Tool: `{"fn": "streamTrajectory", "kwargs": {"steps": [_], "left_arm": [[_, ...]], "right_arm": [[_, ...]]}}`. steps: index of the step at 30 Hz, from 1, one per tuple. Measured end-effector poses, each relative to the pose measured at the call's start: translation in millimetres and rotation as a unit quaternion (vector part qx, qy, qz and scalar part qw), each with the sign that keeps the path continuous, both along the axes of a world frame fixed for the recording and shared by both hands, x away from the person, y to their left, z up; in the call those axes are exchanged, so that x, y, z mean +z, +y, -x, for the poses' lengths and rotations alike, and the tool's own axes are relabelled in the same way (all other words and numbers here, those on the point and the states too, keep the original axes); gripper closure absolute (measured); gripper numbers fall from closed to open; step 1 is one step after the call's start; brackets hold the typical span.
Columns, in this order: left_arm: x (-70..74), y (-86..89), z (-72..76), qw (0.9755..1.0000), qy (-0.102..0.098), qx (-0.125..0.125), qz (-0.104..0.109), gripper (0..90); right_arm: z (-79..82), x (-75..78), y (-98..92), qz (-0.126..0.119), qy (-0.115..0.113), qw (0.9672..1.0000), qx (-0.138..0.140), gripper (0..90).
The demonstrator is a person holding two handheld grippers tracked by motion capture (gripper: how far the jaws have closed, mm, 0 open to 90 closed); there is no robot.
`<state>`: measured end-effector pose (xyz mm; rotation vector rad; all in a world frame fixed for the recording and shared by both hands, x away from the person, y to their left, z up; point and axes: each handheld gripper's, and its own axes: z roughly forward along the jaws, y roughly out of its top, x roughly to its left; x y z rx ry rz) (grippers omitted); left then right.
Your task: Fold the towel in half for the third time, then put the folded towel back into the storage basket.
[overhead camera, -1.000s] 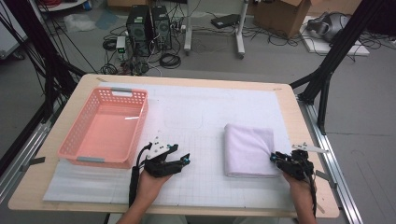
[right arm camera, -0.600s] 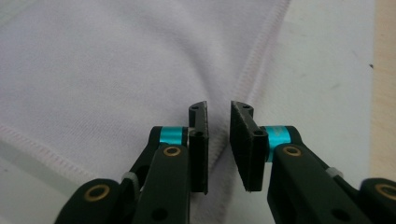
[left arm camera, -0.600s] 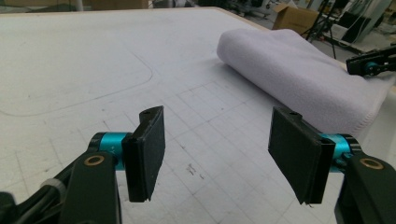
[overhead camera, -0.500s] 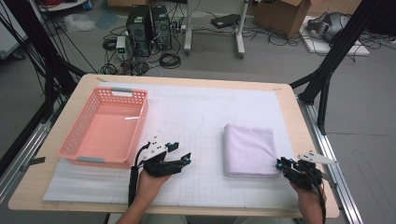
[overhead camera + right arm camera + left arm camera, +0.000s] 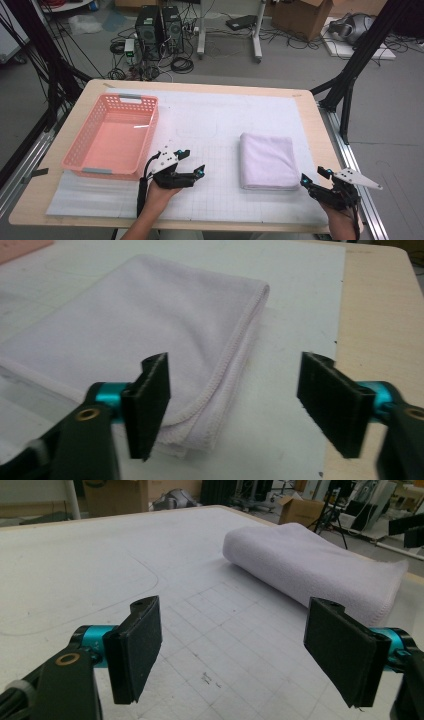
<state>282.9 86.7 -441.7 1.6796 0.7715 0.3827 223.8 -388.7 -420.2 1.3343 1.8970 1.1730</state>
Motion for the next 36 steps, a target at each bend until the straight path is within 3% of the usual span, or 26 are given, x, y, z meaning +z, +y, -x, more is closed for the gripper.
{"fn": "streamTrajectory", "kwargs": {"steps": [5, 8, 15, 22, 31, 34, 36], "left_arm": [[-0.8, 0.7, -1.3, 0.9997, 0.01, 0.022, -0.007, 20.8], [0.0, 2.2, 0.1, 0.9998, 0.006, 0.017, 0.004, 20.5], [0.3, 1.1, -0.2, 0.9998, 0.009, 0.017, 0.007, 21.8], [-1.5, 0.0, -3.8, 0.9997, 0.01, 0.022, -0.003, 22.1], [2.7, -4.0, -5.6, 0.9997, 0.024, 0.005, -0.001, 23.9], [9.6, -11.4, -8.7, 0.9998, 0.003, -0.004, -0.017, 25.3], [13.4, -17.6, -13.4, 0.9998, 0.007, -0.01, -0.014, 25.4]], "right_arm": [[-3.2, -1.7, -0.2, -0.004, 0.0, 1.0, 0.0, 21.1], [-4.3, -2.7, 0.2, -0.002, 0.002, 1.0, -0.001, 20.9], [-5.4, -5.8, 1.4, -0.001, 0.009, 1.0, 0.0, 20.9], [-3.0, -6.7, -1.7, 0.0, 0.012, 0.9999, -0.003, 20.9], [-4.4, -7.7, 0.1, 0.005, 0.016, 0.9999, 0.001, 20.9], [-3.5, -7.2, 0.5, -0.001, 0.019, 0.9998, 0.002, 20.9], [-2.9, -6.4, 0.5, -0.004, 0.015, 0.9999, 0.003, 20.9]]}}
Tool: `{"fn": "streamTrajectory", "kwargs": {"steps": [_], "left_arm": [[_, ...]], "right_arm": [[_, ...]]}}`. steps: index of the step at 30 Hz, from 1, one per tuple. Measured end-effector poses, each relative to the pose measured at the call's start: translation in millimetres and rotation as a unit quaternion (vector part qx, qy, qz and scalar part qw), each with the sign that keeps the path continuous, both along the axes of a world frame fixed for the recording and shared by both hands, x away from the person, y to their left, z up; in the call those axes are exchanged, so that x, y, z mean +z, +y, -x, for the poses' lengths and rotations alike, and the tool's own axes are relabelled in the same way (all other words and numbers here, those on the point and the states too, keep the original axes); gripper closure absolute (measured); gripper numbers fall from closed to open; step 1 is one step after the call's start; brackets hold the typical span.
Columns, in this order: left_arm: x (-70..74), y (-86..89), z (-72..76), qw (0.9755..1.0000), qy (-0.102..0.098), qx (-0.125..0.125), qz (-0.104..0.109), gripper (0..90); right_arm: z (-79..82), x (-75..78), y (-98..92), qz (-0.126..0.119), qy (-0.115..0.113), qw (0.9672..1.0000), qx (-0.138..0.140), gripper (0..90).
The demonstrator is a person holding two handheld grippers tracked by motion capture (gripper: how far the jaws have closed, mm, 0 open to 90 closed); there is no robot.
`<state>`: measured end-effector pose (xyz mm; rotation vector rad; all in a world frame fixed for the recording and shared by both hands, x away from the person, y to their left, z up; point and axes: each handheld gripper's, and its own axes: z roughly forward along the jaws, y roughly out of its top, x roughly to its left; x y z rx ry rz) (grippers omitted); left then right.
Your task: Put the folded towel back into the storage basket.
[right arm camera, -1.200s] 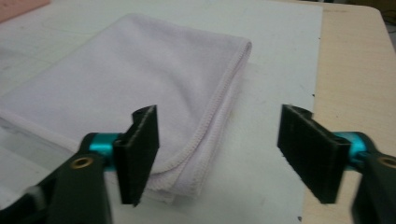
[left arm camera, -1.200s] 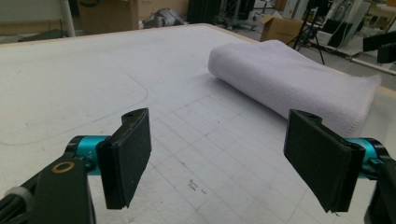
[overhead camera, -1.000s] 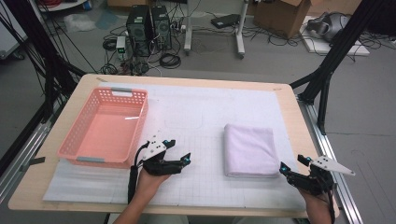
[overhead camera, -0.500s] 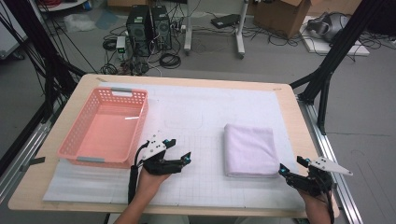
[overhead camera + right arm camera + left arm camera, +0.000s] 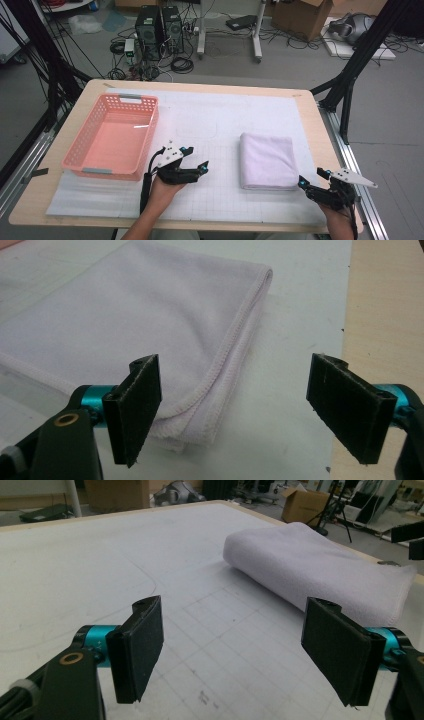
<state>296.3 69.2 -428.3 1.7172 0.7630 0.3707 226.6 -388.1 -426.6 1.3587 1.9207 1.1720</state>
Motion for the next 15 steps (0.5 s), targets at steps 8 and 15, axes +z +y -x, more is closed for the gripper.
{"fn": "streamTrajectory", "kwargs": {"steps": [8, 15], "left_arm": [[6.6, -37.9, -24.8, 0.9983, 0.043, -0.038, 0.009, 28.4], [4.5, -72.0, -36.8, 0.9962, 0.074, -0.045, -0.002, 27.6]], "right_arm": [[0.1, -0.3, -4.0, -0.005, 0.0, 1.0, -0.003, 20.9], [0.1, -0.3, -5.4, -0.014, 0.002, 0.9999, -0.005, 20.9]]}}
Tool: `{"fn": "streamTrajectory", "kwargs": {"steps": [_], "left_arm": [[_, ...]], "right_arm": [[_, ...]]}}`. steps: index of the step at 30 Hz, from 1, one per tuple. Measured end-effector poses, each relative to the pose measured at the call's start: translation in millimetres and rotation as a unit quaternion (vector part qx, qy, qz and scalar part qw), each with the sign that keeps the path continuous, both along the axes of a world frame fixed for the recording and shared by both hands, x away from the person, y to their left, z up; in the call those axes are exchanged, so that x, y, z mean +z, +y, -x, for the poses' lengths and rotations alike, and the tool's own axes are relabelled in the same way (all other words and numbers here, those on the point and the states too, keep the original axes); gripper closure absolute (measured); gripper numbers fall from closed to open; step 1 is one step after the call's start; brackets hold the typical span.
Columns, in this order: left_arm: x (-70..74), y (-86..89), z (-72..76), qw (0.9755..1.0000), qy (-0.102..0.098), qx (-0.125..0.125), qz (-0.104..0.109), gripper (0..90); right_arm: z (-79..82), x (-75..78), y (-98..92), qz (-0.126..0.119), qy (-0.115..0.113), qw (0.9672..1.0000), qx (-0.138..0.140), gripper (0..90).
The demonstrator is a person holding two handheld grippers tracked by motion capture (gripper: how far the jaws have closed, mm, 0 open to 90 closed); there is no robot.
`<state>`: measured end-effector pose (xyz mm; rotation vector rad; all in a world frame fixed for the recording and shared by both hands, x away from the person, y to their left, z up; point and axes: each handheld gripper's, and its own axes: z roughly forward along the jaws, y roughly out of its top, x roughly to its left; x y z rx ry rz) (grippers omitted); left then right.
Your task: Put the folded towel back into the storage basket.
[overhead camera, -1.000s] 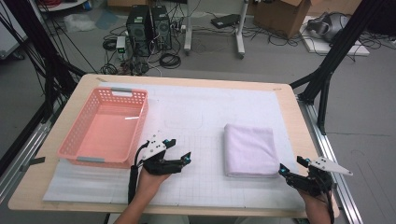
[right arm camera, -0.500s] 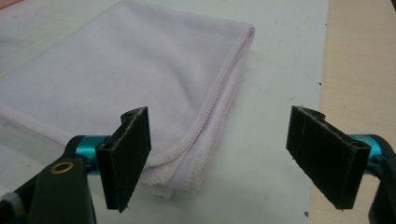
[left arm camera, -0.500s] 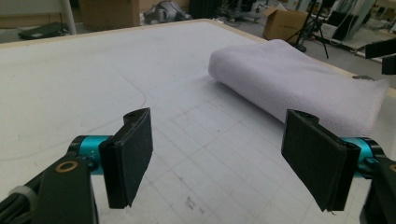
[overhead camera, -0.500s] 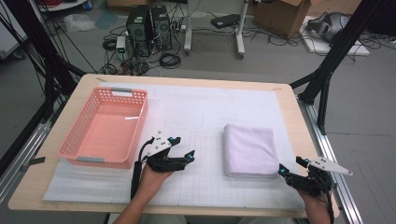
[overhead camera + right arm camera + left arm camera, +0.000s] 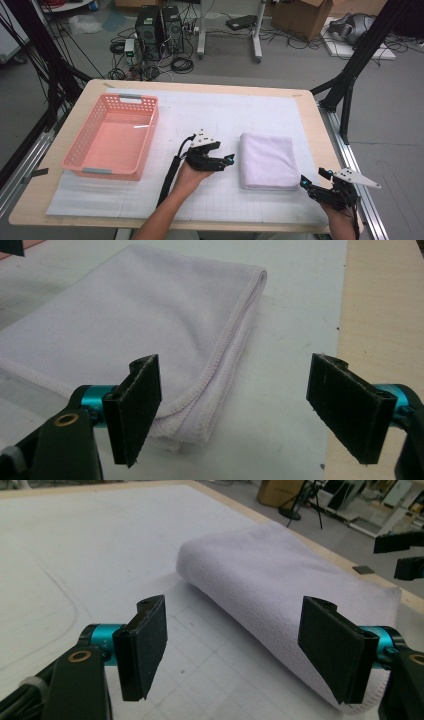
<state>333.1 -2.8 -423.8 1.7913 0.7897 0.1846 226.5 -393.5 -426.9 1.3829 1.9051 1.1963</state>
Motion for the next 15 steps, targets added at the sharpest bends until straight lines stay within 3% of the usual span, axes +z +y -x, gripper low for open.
{"fn": "streamTrajectory", "kwargs": {"steps": [11, 13, 15], "left_arm": [[-14.0, -41.1, -17.8, 0.9983, 0.052, 0.02, -0.016, 27.3], [-18.3, -45.6, -19.3, 0.9976, 0.062, 0.019, -0.027, 27.4], [-20.8, -48.7, -20.2, 0.997, 0.072, 0.016, -0.025, 27.3]], "right_arm": [[-0.9, -0.3, -0.3, -0.004, 0.001, 1.0, 0.0, 20.9], [-0.9, -0.3, -0.3, -0.003, 0.001, 1.0, 0.0, 20.9], [-1.0, -0.5, -0.3, -0.003, 0.001, 1.0, 0.0, 20.9]]}}
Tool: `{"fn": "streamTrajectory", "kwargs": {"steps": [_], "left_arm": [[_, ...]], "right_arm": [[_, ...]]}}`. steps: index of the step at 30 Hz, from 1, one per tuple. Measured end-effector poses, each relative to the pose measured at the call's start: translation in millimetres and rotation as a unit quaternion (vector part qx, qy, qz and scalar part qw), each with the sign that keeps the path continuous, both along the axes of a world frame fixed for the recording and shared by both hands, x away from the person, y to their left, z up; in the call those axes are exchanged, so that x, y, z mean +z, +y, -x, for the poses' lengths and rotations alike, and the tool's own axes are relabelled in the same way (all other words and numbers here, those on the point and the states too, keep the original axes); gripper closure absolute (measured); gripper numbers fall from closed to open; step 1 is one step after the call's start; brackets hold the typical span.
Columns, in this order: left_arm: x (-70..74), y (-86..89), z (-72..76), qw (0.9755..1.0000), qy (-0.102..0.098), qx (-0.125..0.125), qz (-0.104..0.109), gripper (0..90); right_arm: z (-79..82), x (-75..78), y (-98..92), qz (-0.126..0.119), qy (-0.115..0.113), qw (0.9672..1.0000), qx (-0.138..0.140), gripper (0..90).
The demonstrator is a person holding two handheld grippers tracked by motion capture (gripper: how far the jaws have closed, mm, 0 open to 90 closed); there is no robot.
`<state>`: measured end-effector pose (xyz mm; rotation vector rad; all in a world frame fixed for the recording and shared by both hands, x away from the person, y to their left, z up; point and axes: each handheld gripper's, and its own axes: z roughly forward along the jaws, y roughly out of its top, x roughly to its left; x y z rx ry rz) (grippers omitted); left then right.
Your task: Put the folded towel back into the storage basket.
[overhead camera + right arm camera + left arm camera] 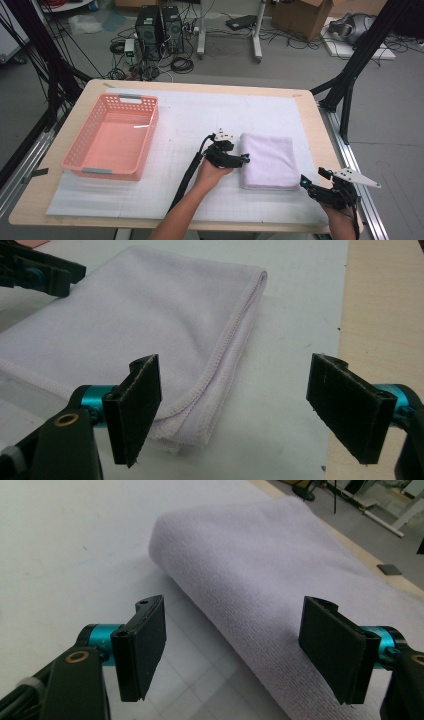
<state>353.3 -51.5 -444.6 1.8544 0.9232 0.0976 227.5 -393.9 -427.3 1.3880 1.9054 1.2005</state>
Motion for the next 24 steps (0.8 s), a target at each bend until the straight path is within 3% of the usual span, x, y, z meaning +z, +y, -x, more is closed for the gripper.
{"fn": "streamTrajectory", "kwargs": {"steps": [9, 14, 18, 24], "left_arm": [[-7.7, -8.3, -2.8, 0.9993, 0.035, 0.004, -0.007, 26.9], [-11.1, -12.2, -3.5, 0.9983, 0.057, -0.004, 0.012, 31.0], [-12.4, -15.0, -3.0, 0.9977, 0.064, -0.016, 0.019, 41.4], [-12.2, -14.6, -1.9, 0.9969, 0.065, -0.037, 0.024, 67.8]], "right_arm": [[-0.9, -0.8, 1.9, 0.003, 0.0, 1.0, 0.005, 20.9], [-0.8, -0.8, 2.7, 0.002, -0.001, 1.0, 0.006, 21.0], [-0.5, -0.7, 2.6, 0.001, -0.001, 1.0, 0.006, 21.0], [-0.5, -0.2, 5.0, 0.0, -0.001, 1.0, 0.009, 20.9]]}}
